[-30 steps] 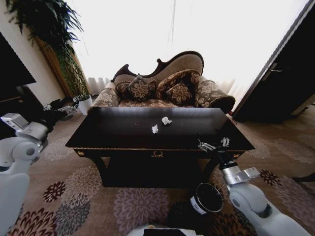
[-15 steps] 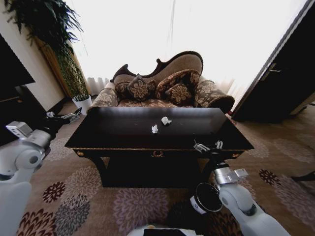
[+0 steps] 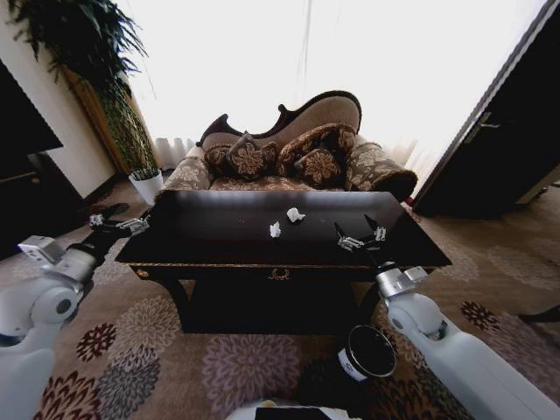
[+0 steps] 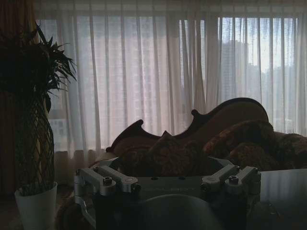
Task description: Move to the front of the table and place the trash on the table into the trash bin.
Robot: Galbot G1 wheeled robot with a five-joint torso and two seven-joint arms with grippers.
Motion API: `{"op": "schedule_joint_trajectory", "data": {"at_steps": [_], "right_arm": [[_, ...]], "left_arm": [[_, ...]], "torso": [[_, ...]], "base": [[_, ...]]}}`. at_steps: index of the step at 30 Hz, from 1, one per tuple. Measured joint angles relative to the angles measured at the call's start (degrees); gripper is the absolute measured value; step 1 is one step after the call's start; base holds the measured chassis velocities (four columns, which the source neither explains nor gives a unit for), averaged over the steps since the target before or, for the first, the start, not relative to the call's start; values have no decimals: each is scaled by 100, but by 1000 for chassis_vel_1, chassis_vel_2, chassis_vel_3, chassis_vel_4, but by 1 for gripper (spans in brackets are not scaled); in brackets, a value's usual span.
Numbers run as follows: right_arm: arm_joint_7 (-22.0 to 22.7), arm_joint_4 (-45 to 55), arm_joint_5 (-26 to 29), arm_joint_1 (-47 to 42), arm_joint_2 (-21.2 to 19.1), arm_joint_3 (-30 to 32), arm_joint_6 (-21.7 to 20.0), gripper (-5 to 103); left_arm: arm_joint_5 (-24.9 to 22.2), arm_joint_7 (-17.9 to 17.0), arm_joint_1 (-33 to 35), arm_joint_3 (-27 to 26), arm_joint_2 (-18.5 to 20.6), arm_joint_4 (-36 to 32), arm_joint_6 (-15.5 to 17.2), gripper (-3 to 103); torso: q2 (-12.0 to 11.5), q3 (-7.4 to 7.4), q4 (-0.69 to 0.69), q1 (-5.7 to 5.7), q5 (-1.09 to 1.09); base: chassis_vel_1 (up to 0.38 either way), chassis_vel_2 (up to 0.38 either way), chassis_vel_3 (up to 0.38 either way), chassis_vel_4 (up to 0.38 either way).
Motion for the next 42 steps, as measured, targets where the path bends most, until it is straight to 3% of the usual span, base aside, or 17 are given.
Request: {"op": "schedule_joint_trajectory", "data": {"at_steps": [14, 20, 25, 29, 34, 36, 42], "right_arm": [[-26, -717, 621, 2964, -366, -2719, -8, 100], [-22, -570, 755, 3566, -725, -3311, -143, 100], [-34, -522, 951, 4618, -922, -3953, -450, 100], [-276, -667, 1097, 5134, -822, -4162, -768, 100], [-807, -812, 1182, 5505, -492, -4276, -1841, 100], [-857, -810, 1185, 5507, -457, -4274, -1918, 100], [-1194, -823, 1284, 5710, -245, -4200, -2650, 100]], "left_arm": [[108, 19, 153, -165, -139, 36, -27, 100], [118, 29, 143, -163, -173, 78, -52, 100], [167, 43, 43, -42, -225, 118, -74, 100], [200, 47, 0, 46, -272, 121, -76, 100], [210, 54, 41, -29, -257, 123, -85, 100], [207, 55, 44, -45, -248, 127, -86, 100], [209, 60, 50, -33, -257, 153, -91, 100]], "torso": [[0, 0, 1, 1, -1], [0, 0, -1, 0, 0], [0, 0, -1, 0, -2], [0, 0, -1, 0, -1], [0, 0, -1, 0, 0], [0, 0, -1, 0, 0], [0, 0, -1, 0, -1]], "base": [[0, 0, 0, 0], [0, 0, 0, 0], [0, 0, 0, 0], [0, 0, 0, 0], [0, 0, 0, 0], [0, 0, 0, 0], [0, 0, 0, 0]]}}
